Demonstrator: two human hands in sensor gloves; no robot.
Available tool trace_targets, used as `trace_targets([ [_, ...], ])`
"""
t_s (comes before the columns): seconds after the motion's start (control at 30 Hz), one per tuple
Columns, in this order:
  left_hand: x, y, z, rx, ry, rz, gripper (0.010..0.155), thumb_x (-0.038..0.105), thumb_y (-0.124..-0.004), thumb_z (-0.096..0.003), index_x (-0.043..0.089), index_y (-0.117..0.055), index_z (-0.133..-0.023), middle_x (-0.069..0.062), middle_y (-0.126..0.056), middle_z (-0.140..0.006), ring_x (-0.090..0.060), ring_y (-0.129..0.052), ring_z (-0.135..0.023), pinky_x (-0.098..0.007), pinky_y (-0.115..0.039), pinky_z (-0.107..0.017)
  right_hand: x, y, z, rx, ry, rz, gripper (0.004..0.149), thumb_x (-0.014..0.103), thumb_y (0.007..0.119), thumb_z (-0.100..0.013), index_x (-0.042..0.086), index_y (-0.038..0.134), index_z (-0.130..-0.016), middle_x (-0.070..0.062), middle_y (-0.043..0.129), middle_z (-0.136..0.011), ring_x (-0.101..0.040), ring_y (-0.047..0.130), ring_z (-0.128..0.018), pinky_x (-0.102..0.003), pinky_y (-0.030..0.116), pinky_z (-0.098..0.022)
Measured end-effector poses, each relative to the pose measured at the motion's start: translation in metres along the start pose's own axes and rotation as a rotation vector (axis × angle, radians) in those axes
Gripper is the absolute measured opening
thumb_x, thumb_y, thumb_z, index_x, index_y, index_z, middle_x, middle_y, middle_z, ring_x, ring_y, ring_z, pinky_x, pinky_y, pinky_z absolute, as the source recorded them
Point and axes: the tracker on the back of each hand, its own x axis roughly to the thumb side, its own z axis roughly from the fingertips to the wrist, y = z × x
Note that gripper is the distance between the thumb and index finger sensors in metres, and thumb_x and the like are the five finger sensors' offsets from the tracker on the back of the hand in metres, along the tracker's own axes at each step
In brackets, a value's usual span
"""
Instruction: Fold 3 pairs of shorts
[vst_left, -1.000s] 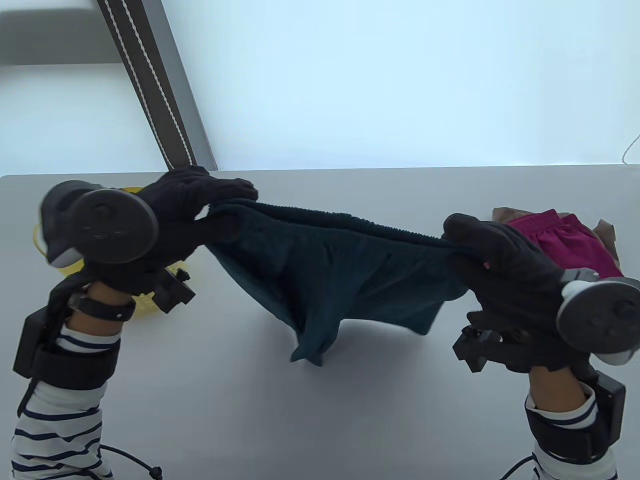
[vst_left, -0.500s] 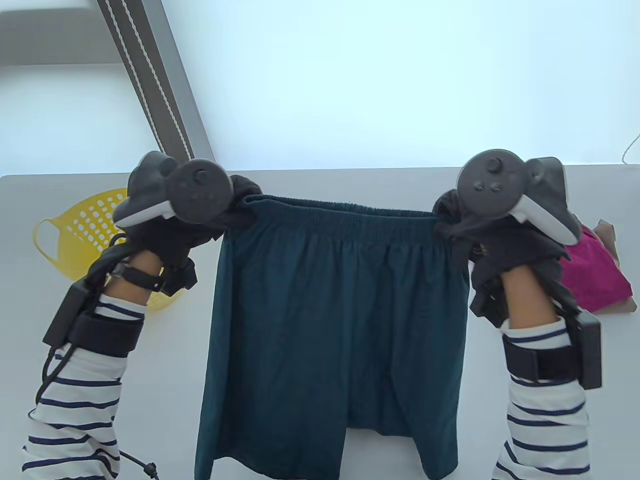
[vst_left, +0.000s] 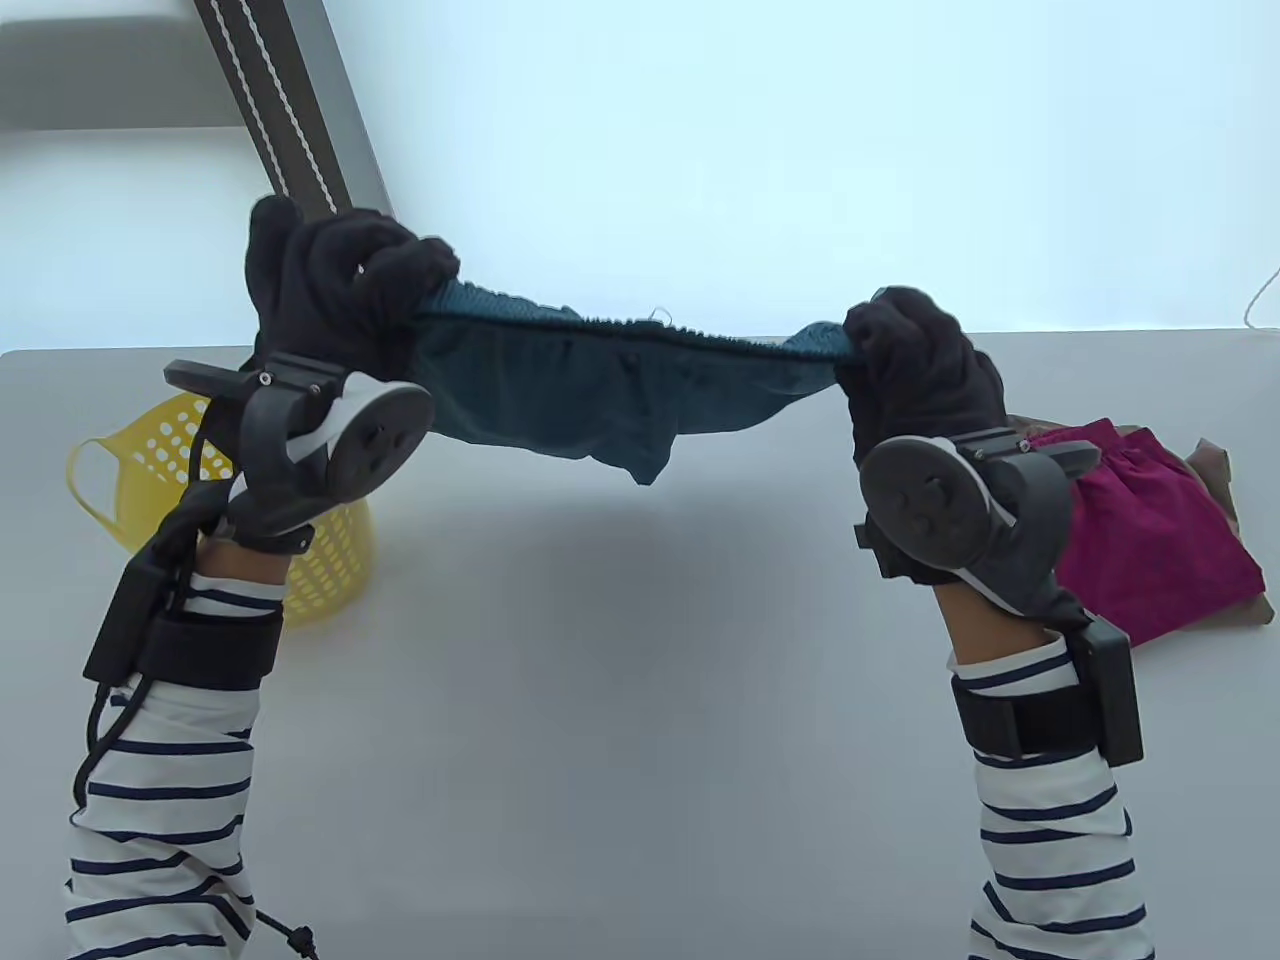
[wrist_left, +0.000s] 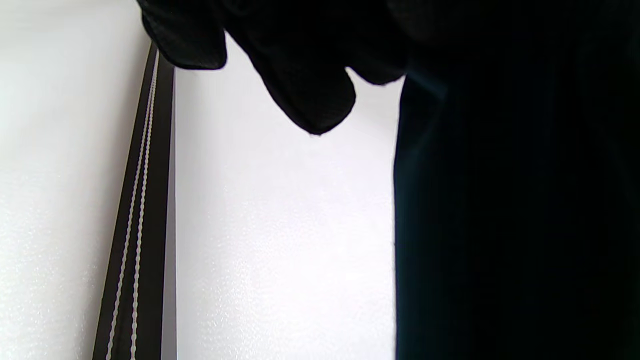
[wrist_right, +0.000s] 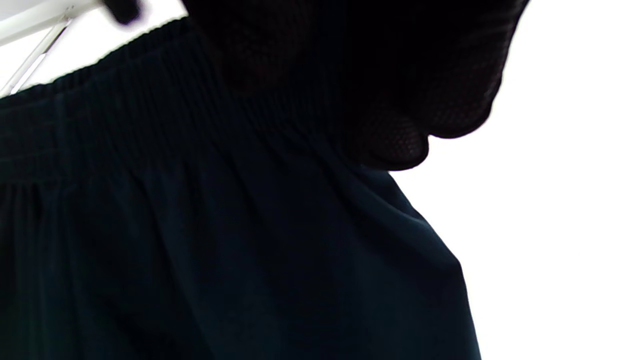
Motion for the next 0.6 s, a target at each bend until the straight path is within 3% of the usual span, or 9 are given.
trace_targets([
  [0.13,0.028,-0.047,0.068,-0.247,-0.222,0.020,0.045,0.048,-0.071,-0.0357,0.050,-0.066,-0.080,0.026,-0.090,-0.076,-0.001,-0.102,-0.077,-0.049,-0.074,-0.073,-0.003,0.063,0.054,0.338,-0.079,-0.027,0.047,0.034,0.070,-0.046,0.022,0.055,-0.089,-0.011,0.073,-0.093,-0.024,0.097,-0.068,-0.045,0.082,-0.055],
  [0.2,0.045,-0.077,0.102,-0.483,-0.351,0.035,0.046,0.048,-0.071,-0.0368,0.049,-0.067,-0.083,0.024,-0.090,-0.083,-0.004,-0.102,-0.081,-0.052,-0.072,-0.074,-0.005,0.104,0.080,0.620,-0.102,-0.071,0.054,0.041,0.066,-0.048,0.018,0.050,-0.093,-0.020,0.063,-0.100,-0.039,0.089,-0.076,-0.054,0.074,-0.056],
  [0.23,0.057,-0.099,0.122,-0.646,-0.395,0.042,0.049,0.048,-0.070,-0.0384,0.048,-0.065,-0.088,0.014,-0.086,-0.097,-0.013,-0.099,-0.088,-0.055,-0.069,-0.074,-0.006,0.128,0.096,0.750,-0.067,-0.067,0.059,0.045,0.063,-0.048,0.017,0.045,-0.096,-0.022,0.053,-0.106,-0.046,0.082,-0.081,-0.058,0.070,-0.057],
  [0.27,0.063,-0.113,0.135,-0.752,-0.414,0.035,0.055,0.049,-0.066,-0.0406,0.047,-0.058,-0.095,0.002,-0.075,-0.112,-0.022,-0.095,-0.093,-0.059,-0.065,-0.074,-0.007,0.143,0.105,0.824,-0.044,-0.054,0.062,0.048,0.061,-0.048,0.016,0.041,-0.098,-0.022,0.045,-0.109,-0.051,0.077,-0.085,-0.061,0.067,-0.059],
  [0.33,0.082,-0.152,0.168,-1.012,-0.459,0.009,0.059,0.047,-0.057,-0.0446,0.041,-0.045,-0.102,-0.007,-0.067,-0.116,-0.030,-0.091,-0.096,-0.063,-0.062,-0.074,-0.008,0.188,0.129,0.985,-0.045,-0.034,0.063,0.049,0.057,-0.049,0.017,0.037,-0.099,-0.020,0.039,-0.111,-0.054,0.067,-0.092,-0.063,0.061,-0.062],
  [0.4,0.094,-0.175,0.189,-1.122,-0.477,-0.025,0.058,0.047,-0.053,-0.0454,0.039,-0.046,-0.103,-0.006,-0.070,-0.114,-0.031,-0.091,-0.095,-0.064,-0.061,-0.073,-0.005,0.221,0.146,1.081,-0.022,-0.018,0.064,0.046,0.055,-0.049,0.016,0.036,-0.101,-0.018,0.036,-0.111,-0.056,0.053,-0.097,-0.065,0.052,-0.065],
  [0.5,0.106,-0.185,0.210,-1.213,-0.504,-0.024,0.057,0.049,-0.049,-0.0458,0.039,-0.047,-0.102,-0.007,-0.069,-0.114,-0.035,-0.089,-0.096,-0.067,-0.058,-0.073,-0.001,0.245,0.163,1.206,-0.038,-0.006,0.062,0.042,0.055,-0.049,0.017,0.039,-0.104,-0.015,0.038,-0.110,-0.053,0.045,-0.097,-0.064,0.045,-0.065],
  [0.53,0.108,-0.183,0.215,-1.216,-0.512,-0.025,0.059,0.049,-0.049,-0.0459,0.035,-0.044,-0.103,-0.012,-0.064,-0.115,-0.038,-0.086,-0.098,-0.068,-0.057,-0.072,0.000,0.246,0.167,1.228,-0.052,0.003,0.062,0.041,0.051,-0.050,0.017,0.031,-0.103,-0.015,0.028,-0.107,-0.054,0.038,-0.095,-0.064,0.044,-0.064],
  [0.6,0.111,-0.172,0.223,-1.168,-0.558,-0.047,0.060,0.050,-0.048,-0.0464,0.033,-0.044,-0.104,-0.013,-0.066,-0.115,-0.039,-0.087,-0.097,-0.068,-0.057,-0.072,0.001,0.238,0.170,1.171,-0.106,0.012,0.061,0.041,0.054,-0.049,0.016,0.038,-0.103,-0.016,0.037,-0.106,-0.050,0.046,-0.095,-0.062,0.045,-0.065],
])
